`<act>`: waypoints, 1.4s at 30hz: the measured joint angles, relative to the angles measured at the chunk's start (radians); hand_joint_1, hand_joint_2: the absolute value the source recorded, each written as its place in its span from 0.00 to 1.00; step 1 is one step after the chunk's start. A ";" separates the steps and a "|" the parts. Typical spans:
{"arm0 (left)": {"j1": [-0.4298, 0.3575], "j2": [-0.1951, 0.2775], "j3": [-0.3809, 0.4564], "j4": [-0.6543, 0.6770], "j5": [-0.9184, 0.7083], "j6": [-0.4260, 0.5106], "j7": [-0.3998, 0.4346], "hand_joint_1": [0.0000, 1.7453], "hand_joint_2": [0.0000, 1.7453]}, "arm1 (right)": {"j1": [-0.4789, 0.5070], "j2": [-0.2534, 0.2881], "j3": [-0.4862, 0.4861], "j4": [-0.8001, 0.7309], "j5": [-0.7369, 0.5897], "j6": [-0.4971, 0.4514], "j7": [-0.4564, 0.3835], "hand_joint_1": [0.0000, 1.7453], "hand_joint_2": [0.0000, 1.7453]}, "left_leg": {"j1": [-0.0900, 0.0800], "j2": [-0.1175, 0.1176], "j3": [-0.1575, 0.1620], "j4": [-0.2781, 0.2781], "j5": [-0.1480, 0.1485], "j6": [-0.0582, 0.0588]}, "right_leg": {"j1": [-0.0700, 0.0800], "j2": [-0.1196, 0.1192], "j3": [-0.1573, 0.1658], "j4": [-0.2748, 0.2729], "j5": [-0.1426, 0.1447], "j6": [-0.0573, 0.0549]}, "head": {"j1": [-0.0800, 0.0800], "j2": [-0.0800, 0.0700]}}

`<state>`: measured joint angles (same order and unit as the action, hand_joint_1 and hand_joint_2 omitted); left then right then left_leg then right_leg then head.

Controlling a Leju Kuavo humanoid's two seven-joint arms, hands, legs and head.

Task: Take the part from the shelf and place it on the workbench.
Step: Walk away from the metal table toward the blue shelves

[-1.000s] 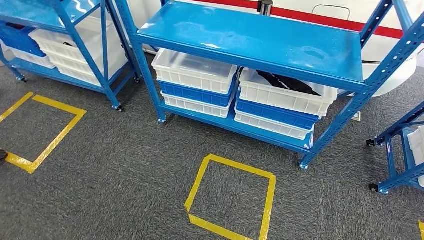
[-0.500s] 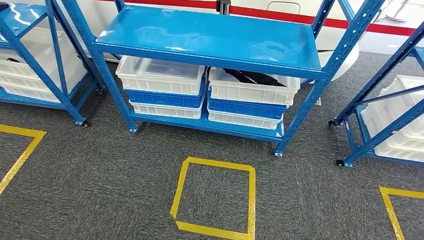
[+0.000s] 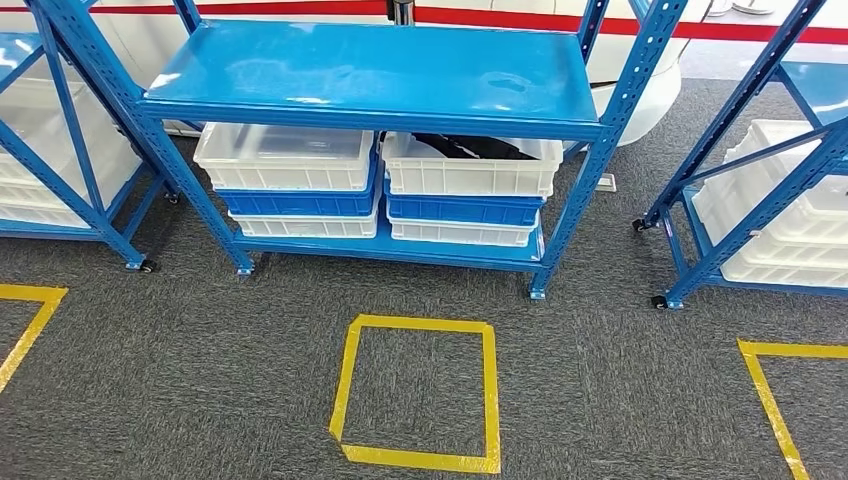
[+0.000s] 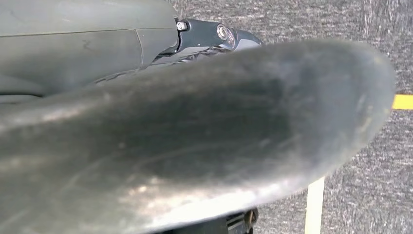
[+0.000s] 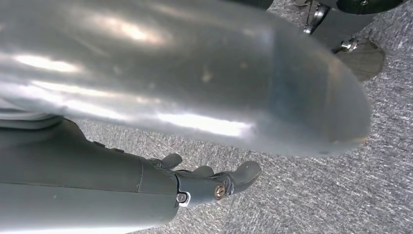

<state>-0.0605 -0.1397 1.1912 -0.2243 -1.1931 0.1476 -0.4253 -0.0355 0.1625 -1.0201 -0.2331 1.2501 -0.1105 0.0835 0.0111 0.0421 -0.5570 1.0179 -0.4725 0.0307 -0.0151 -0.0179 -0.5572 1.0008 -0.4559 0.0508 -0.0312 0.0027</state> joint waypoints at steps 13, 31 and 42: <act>0.000 0.001 0.001 0.000 0.000 -0.006 0.000 0.00 0.00 | 0.000 0.000 0.000 0.000 0.001 0.002 0.004 0.00 0.00 | 0.000 0.000 0.005 -0.013 0.005 -0.037 | 0.001 0.000 0.000 0.001 -0.002 -0.008 | 0.001 0.000; 0.000 0.006 0.000 0.000 -0.013 -0.004 -0.001 0.00 0.00 | 0.000 0.007 0.000 0.000 0.007 0.008 0.006 0.00 0.00 | 0.005 0.002 0.023 -0.038 0.010 -0.003 | -0.010 0.010 -0.071 0.137 -0.062 0.001 | 0.006 0.000; -0.001 0.007 0.000 0.000 -0.018 -0.002 -0.002 0.00 0.00 | 0.003 0.008 0.000 0.002 0.012 0.006 0.006 0.00 0.00 | 0.015 0.002 0.051 -0.035 -0.022 -0.058 | -0.017 0.010 -0.018 -0.001 0.014 -0.002 | 0.010 0.000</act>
<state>-0.0612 -0.1323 1.1914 -0.2243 -1.2111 0.1454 -0.4269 -0.0321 0.1704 -1.0204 -0.2308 1.2616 -0.1042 0.0893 0.0260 0.0443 -0.5056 0.9833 -0.4949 -0.0277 -0.0319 -0.0078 -0.5749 1.0001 -0.4423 0.0492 -0.0210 0.0027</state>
